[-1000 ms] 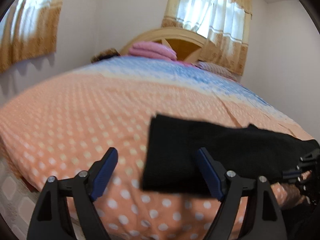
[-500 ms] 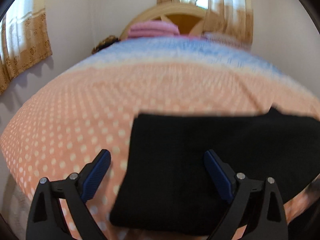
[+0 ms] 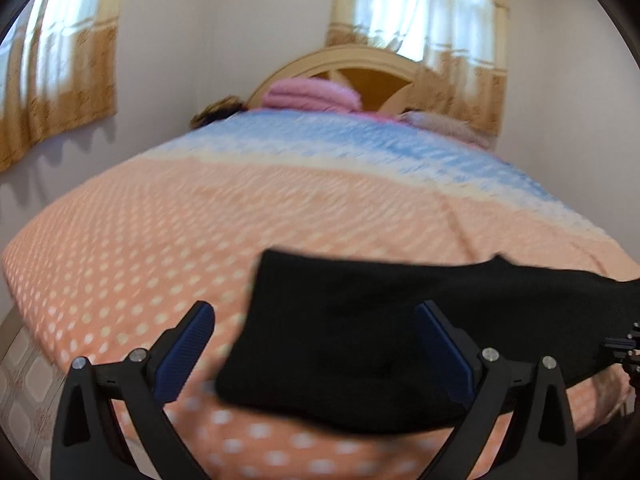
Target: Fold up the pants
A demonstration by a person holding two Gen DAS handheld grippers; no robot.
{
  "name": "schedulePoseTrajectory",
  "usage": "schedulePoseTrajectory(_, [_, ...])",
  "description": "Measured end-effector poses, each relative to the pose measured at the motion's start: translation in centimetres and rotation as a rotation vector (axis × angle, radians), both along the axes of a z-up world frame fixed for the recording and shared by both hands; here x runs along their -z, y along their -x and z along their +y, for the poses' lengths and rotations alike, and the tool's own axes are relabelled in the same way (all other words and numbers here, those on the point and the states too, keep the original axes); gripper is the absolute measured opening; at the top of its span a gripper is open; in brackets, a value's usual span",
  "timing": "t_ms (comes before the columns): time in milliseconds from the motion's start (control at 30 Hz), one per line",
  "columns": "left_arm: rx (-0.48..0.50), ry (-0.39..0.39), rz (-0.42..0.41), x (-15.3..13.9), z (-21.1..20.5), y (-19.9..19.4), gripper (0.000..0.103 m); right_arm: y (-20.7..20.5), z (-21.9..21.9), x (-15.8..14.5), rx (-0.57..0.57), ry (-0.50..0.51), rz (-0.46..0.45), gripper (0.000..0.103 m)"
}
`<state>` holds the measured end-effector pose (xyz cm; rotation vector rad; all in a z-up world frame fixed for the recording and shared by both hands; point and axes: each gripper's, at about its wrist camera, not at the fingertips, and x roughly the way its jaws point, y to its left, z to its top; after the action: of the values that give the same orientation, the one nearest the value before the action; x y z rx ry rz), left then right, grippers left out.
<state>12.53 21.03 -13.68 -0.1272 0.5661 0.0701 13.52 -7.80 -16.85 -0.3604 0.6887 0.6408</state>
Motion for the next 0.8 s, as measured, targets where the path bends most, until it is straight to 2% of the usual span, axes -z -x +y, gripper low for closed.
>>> schedulePoseTrajectory(33, [0.033, -0.003, -0.010, -0.6, -1.4, -0.1, 0.103, 0.1, -1.8, -0.4, 0.034, -0.026, 0.010, 0.017])
schedulePoseTrajectory(100, [0.094, -0.002, -0.021, -1.1, -3.5, -0.4, 0.103, 0.2, -5.8, -1.0, 0.131, -0.091, 0.025, 0.060])
schedulePoseTrajectory(200, [0.209, -0.025, -0.013, -1.5, -7.7, -1.1, 0.103, 0.7, -12.6, -2.7, 0.289, -0.215, 0.016, 0.061])
schedulePoseTrajectory(333, [0.354, -0.022, -0.002, -1.7, -13.6, -2.2, 0.103, 2.2, -20.6, -4.7, 0.525, -0.270, -0.042, 0.061])
schedulePoseTrajectory(433, [0.461, -0.015, 0.004, -1.9, -18.3, -2.3, 0.103, 3.7, -27.6, -5.9, 0.720, -0.361, -0.058, 0.060])
schedulePoseTrajectory(533, [0.570, -0.016, 0.008, -2.2, -22.6, -2.2, 0.103, 4.9, -32.6, -6.7, 0.892, -0.387, -0.087, 0.051])
schedulePoseTrajectory(633, [0.689, -0.029, 0.018, -2.3, -26.8, -1.6, 0.103, 6.1, -36.4, -6.7, 0.994, -0.471, -0.089, 0.050])
schedulePoseTrajectory(700, [0.742, -0.050, 0.026, -2.0, -28.5, -1.2, 0.103, 6.5, -37.9, -6.4, 1.039, -0.490, -0.095, 0.050])
schedulePoseTrajectory(800, [0.801, -0.108, 0.041, -1.2, -30.6, -0.9, 0.103, 6.4, -39.9, -5.5, 1.058, -0.532, -0.058, 0.050])
